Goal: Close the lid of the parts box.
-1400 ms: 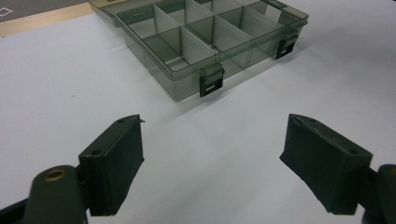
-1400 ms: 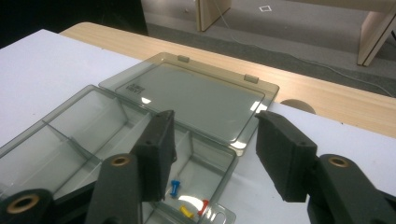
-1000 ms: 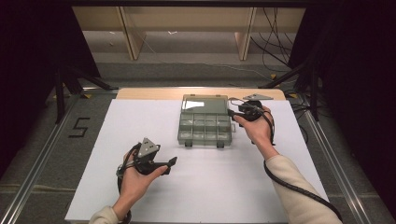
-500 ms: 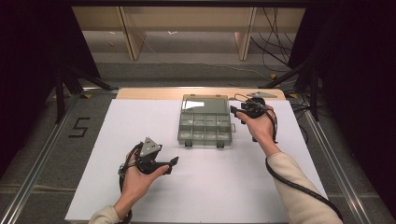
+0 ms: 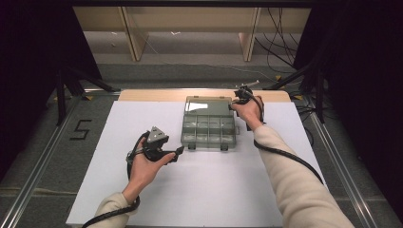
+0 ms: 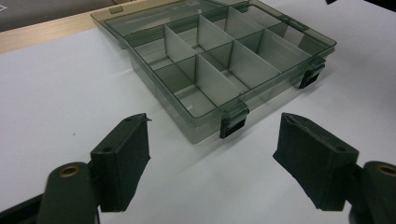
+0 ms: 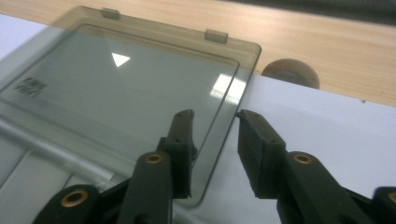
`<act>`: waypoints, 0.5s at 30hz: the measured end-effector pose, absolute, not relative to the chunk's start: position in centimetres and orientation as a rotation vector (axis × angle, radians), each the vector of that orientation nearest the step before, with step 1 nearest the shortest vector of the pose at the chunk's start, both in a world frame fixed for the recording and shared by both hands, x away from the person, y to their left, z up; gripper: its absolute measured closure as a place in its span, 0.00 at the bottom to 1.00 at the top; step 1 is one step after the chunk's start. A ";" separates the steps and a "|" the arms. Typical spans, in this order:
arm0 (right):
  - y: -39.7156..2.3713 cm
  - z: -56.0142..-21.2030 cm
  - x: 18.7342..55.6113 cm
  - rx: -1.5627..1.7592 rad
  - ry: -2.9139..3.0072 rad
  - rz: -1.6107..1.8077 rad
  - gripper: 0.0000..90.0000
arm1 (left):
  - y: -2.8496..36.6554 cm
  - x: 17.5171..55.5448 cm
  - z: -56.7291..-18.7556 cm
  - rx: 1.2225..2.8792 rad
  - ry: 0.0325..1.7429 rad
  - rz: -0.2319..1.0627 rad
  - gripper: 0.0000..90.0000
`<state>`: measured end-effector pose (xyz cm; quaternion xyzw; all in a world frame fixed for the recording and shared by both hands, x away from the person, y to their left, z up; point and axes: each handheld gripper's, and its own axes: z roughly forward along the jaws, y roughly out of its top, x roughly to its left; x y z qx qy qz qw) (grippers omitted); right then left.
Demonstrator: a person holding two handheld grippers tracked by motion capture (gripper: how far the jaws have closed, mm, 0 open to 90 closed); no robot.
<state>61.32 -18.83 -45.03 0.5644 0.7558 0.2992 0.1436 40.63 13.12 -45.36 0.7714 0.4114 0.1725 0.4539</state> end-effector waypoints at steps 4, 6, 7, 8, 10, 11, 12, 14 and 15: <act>-18.4 -45.6 62.7 1.670 2.176 0.818 0.81 | 13.2 40.7 -45.3 1.927 1.006 0.425 0.28; -18.4 -45.6 63.1 1.653 2.189 0.781 0.86 | 13.1 40.7 -45.4 1.909 1.007 0.413 0.29; -18.0 -45.4 63.1 1.733 2.168 0.776 0.88 | 13.1 40.7 -45.5 1.910 1.008 0.410 0.30; -18.1 -45.6 63.3 1.713 2.165 0.773 0.90 | 13.1 40.8 -45.5 1.911 1.007 0.410 0.30; -18.2 -45.7 63.5 1.703 2.176 0.755 0.93 | 13.2 40.8 -45.4 1.920 1.005 0.411 0.31; -18.2 -45.8 63.5 1.725 2.179 0.747 0.93 | 13.3 40.9 -45.4 1.932 1.001 0.413 0.32; -18.0 -45.8 63.5 1.760 2.151 0.751 0.93 | 13.3 40.9 -45.4 1.930 1.002 0.414 0.32; -17.9 -45.7 63.5 1.781 2.147 0.735 0.94 | 13.2 41.0 -45.4 1.912 1.004 0.415 0.32; -17.9 -45.7 63.5 1.790 2.139 0.731 0.95 | 13.2 41.0 -45.4 1.905 1.009 0.412 0.33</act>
